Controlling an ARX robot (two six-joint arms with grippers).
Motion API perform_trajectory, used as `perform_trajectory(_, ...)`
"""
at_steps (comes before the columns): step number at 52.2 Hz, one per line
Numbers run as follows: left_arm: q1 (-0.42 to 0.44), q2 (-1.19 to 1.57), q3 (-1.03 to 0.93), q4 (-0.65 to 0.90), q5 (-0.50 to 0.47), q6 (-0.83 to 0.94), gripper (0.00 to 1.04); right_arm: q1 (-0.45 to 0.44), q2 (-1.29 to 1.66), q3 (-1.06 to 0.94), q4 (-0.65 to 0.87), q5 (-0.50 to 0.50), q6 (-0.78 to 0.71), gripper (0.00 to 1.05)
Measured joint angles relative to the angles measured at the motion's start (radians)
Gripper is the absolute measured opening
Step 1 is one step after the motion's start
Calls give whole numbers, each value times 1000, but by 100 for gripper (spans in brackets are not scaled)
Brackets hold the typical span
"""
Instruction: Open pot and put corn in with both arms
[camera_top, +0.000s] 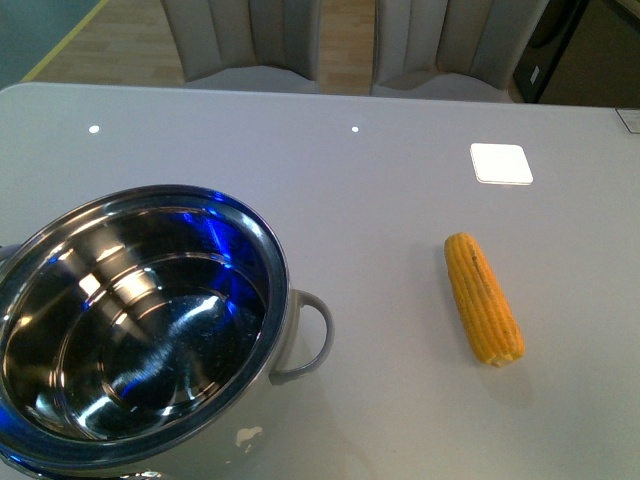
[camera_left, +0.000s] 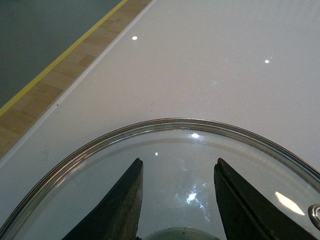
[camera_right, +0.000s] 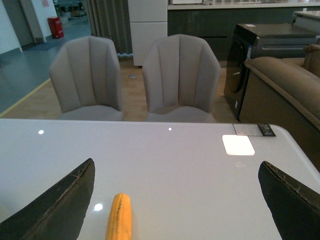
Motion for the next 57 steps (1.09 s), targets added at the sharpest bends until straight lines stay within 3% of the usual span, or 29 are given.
perform_trajectory(23, -1, -133, -33, -32, -31, 9, 99, 0, 0, 0, 0, 0, 0, 96)
perform_trajectory(30, 3, -297, -66, -82, -28, 0, 98, 0, 0, 0, 0, 0, 0, 96)
perform_trajectory(44, 15, -875, -236, -357, 61, -85, 98, 0, 0, 0, 0, 0, 0, 96)
perform_trajectory(57, -31, -1320, -443, -566, 93, -120, 98, 0, 0, 0, 0, 0, 0, 96)
